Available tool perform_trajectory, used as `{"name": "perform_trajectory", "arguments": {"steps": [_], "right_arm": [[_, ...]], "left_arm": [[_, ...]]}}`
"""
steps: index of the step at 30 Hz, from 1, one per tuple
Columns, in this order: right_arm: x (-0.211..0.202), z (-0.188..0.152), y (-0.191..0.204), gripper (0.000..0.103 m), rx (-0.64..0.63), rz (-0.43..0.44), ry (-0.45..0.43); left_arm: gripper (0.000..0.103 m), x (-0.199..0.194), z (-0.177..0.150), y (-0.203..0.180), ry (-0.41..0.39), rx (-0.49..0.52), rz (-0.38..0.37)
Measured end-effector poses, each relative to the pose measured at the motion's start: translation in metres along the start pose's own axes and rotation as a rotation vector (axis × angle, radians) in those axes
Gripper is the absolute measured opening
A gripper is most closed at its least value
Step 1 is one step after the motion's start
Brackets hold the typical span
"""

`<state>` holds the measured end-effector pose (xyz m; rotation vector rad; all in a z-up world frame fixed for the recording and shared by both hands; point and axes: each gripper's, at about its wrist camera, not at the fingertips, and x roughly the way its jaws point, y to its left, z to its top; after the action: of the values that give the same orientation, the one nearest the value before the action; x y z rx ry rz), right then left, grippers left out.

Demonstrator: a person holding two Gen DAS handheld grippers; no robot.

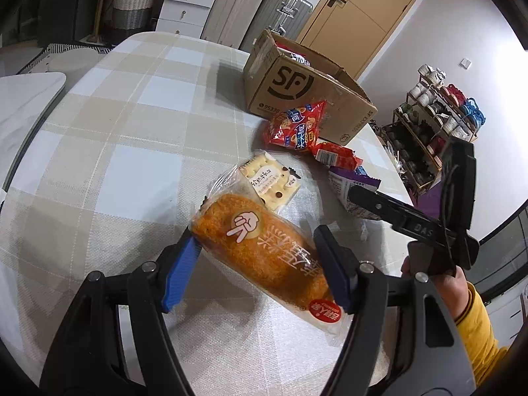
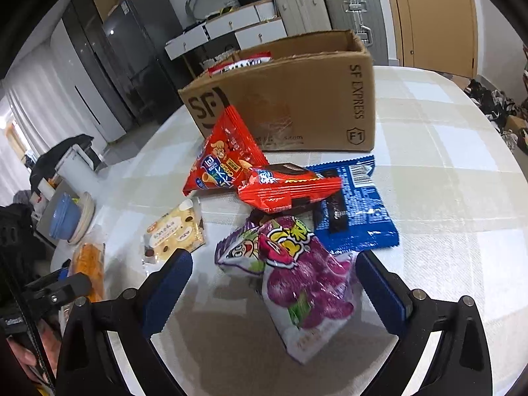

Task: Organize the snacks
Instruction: 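Lift the orange cake with the left gripper while the right gripper grasps the purple grape candy bag, then carry the orange cake and purple candy bag over the box with both grippers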

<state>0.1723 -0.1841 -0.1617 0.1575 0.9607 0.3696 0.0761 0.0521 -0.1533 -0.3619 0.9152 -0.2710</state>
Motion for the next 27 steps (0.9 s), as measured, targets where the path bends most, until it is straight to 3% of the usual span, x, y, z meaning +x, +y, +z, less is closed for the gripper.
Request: {"name": "perform_trajectory", "arguments": {"steps": [1, 2, 4, 9, 16, 27], "right_arm": [[0.004, 0.001, 0.000, 0.094, -0.003, -0.015, 0.011], [0.007, 0.001, 0.000, 0.080, -0.002, -0.035, 0.020], [0.010, 0.001, -0.002, 0.067, 0.001, -0.039, 0.035], [0.006, -0.003, -0.007, 0.062, 0.017, 0.004, 0.019], [-0.012, -0.016, -0.010, 0.047, 0.022, 0.072, -0.013], [-0.053, -0.031, -0.018, 0.046, 0.116, 0.242, -0.072]], "left_arm": [[0.067, 0.002, 0.000, 0.000, 0.002, 0.001, 0.000], [0.067, 0.003, 0.000, 0.000, 0.002, 0.001, 0.000], [0.067, 0.004, 0.000, 0.000, 0.002, -0.001, 0.001], [0.067, 0.009, -0.001, -0.001, 0.011, -0.007, 0.001], [0.067, 0.005, -0.002, -0.008, 0.005, 0.001, 0.010], [0.067, -0.014, -0.003, -0.020, -0.022, 0.031, 0.031]]}}
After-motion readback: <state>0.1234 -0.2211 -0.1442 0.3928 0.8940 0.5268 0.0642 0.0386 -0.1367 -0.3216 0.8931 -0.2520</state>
